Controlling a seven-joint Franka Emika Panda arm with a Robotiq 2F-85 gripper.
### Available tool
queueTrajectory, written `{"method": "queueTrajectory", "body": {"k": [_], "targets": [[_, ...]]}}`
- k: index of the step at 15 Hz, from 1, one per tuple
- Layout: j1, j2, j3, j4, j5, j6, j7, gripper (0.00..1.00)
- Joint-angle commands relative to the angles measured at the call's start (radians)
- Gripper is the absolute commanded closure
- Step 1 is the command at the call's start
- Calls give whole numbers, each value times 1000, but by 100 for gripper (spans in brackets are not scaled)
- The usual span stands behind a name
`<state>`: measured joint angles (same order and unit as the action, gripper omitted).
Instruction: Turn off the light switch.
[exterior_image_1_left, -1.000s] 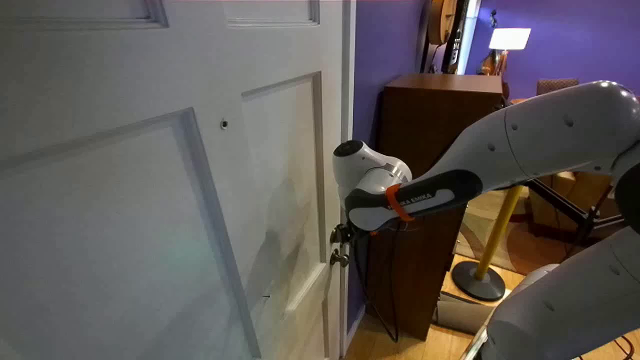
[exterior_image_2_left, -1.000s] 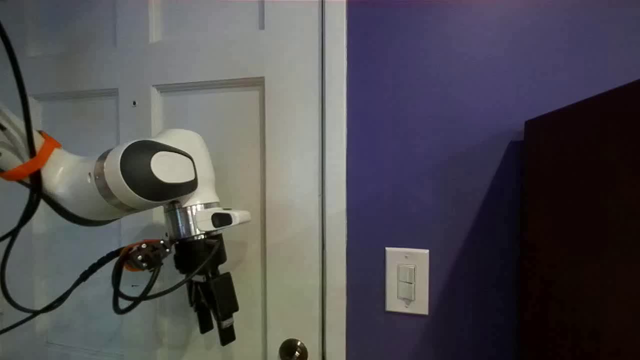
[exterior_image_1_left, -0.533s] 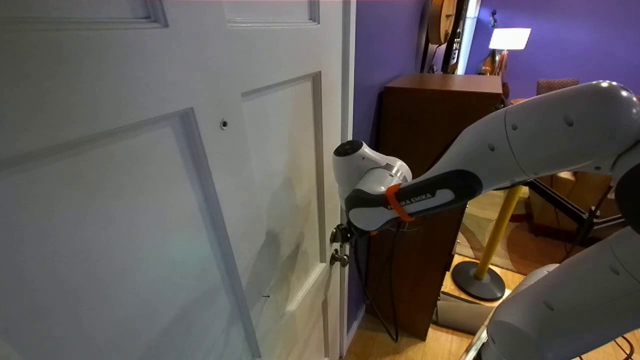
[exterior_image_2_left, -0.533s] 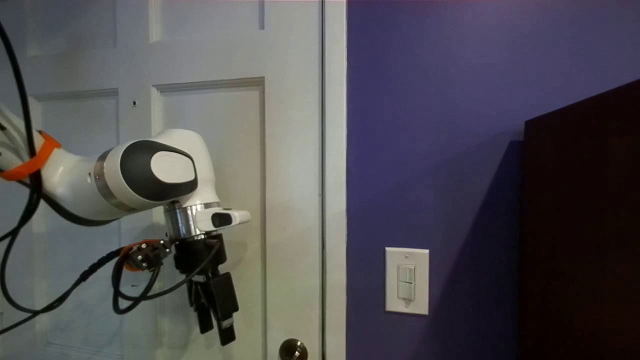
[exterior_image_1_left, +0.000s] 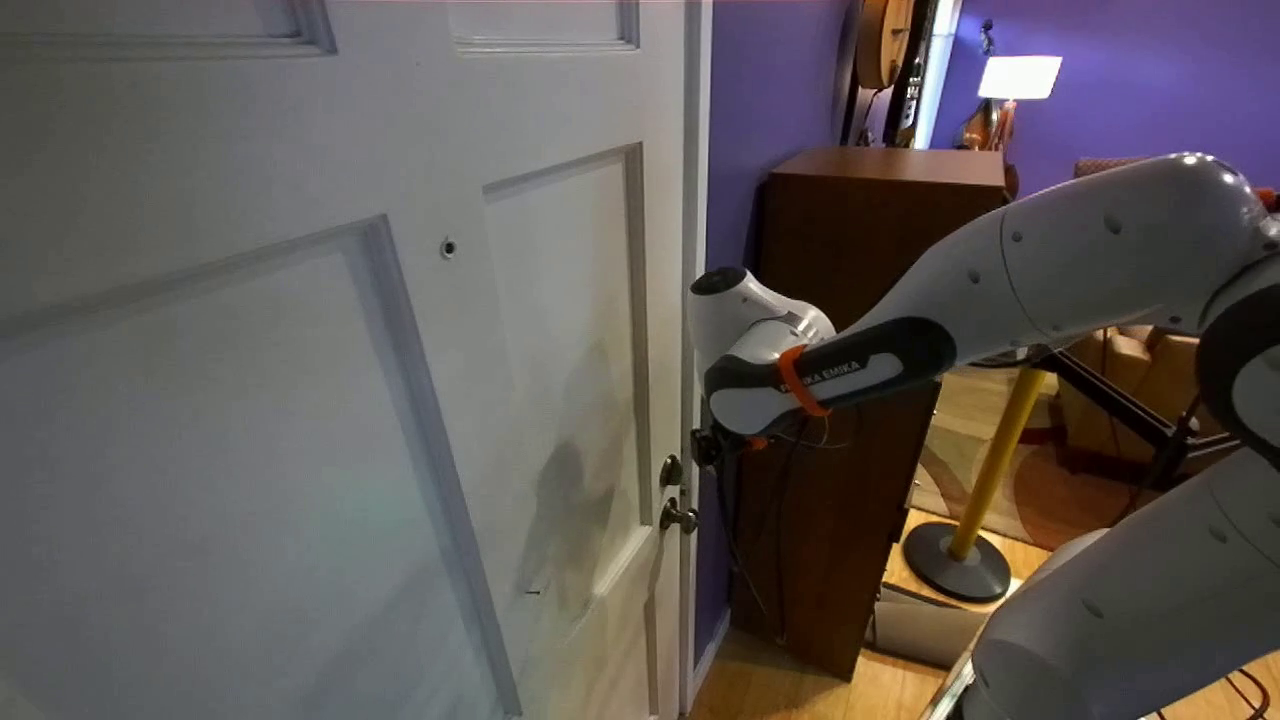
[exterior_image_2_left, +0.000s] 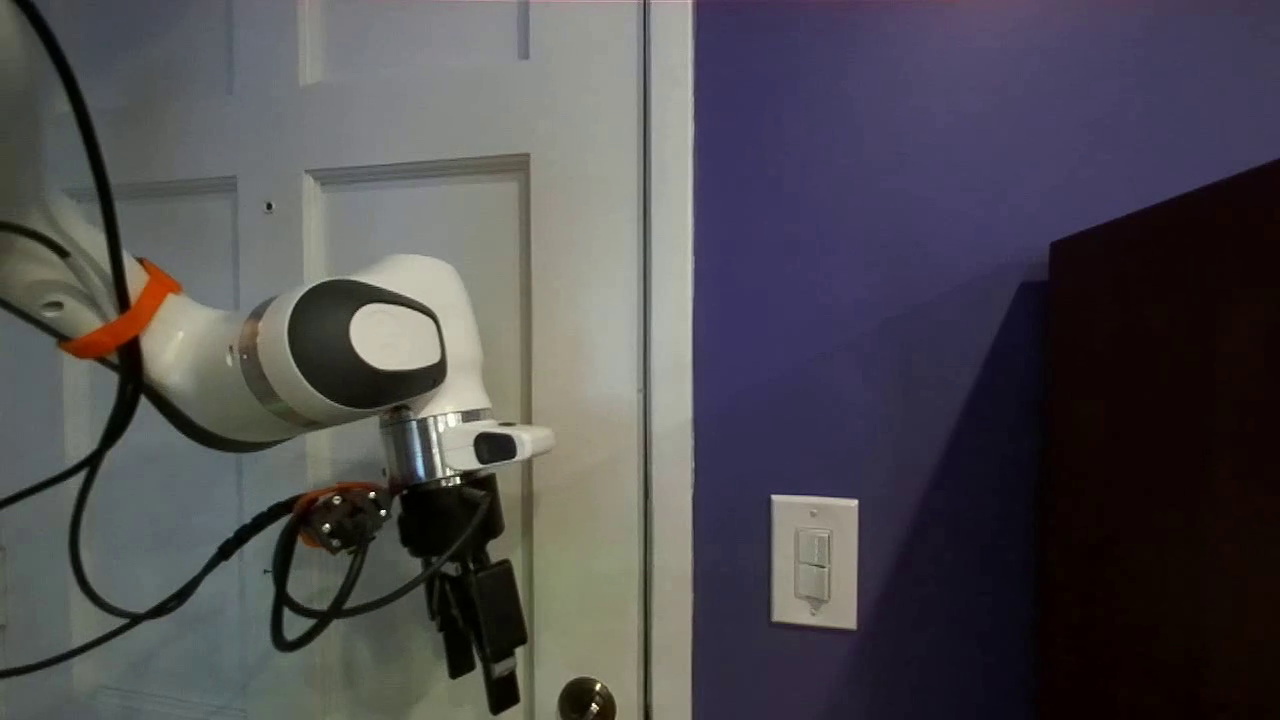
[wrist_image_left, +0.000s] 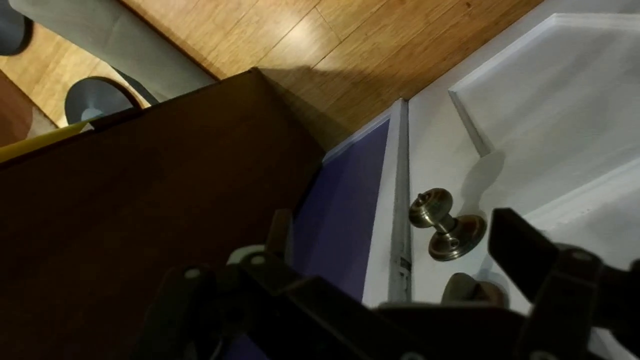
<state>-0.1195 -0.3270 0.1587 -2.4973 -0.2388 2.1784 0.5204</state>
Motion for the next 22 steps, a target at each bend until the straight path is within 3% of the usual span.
{"method": "queueTrajectory", "body": {"k": [1, 6, 13, 15, 16, 22], "targets": [[-27, 37, -82, 28, -10, 43, -38, 0], [-63, 83, -196, 63, 70, 131, -68, 0], [-41, 144, -333, 82, 402, 297, -326, 0], [-47, 161, -346, 100, 474, 290, -331, 0], [-60, 133, -326, 72, 404, 284, -310, 0], [-61, 138, -326, 73, 409, 284, -315, 0]]}}
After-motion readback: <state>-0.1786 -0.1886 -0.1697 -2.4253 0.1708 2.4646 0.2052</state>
